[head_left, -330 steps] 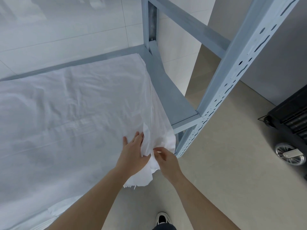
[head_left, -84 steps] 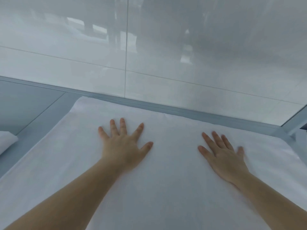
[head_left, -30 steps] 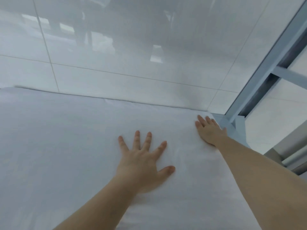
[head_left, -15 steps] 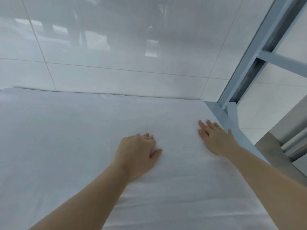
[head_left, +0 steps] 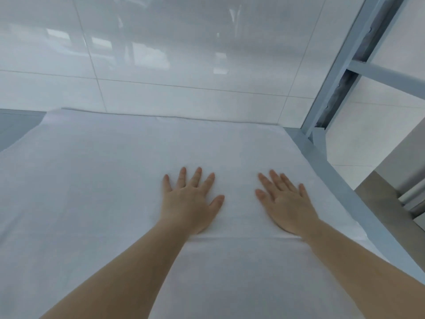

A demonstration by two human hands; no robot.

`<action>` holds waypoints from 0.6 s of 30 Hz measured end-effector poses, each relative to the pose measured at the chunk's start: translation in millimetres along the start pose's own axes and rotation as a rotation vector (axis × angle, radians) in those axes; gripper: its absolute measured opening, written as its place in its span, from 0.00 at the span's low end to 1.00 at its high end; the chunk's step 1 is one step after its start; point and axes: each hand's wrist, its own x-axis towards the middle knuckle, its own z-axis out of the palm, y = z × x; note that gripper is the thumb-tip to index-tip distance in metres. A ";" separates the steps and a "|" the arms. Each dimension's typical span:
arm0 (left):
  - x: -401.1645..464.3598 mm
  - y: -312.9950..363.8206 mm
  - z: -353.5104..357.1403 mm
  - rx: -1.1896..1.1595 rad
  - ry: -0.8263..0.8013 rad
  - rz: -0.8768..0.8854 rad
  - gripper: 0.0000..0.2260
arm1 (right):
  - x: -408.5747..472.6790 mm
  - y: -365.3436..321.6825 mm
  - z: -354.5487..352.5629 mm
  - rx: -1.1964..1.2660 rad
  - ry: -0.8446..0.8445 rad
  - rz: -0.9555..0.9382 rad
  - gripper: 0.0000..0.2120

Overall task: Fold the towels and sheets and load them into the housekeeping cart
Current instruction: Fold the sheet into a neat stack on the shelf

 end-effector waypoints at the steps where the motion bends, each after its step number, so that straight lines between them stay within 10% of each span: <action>1: -10.7 -3.2 -0.3 0.013 -0.010 -0.035 0.32 | -4.6 10.8 0.0 -0.004 -0.009 0.034 0.27; 8: -69.8 -19.9 -5.1 0.052 -0.017 -0.211 0.36 | -23.3 -4.5 -11.8 -0.004 -0.001 0.185 0.26; 14: -79.9 -39.6 -14.1 0.015 -0.053 -0.245 0.29 | -58.1 -172.2 7.4 0.258 0.020 -0.301 0.22; 18: -84.5 -112.6 -28.6 0.010 -0.072 -0.338 0.31 | -69.3 -212.4 25.5 0.138 0.109 -0.276 0.23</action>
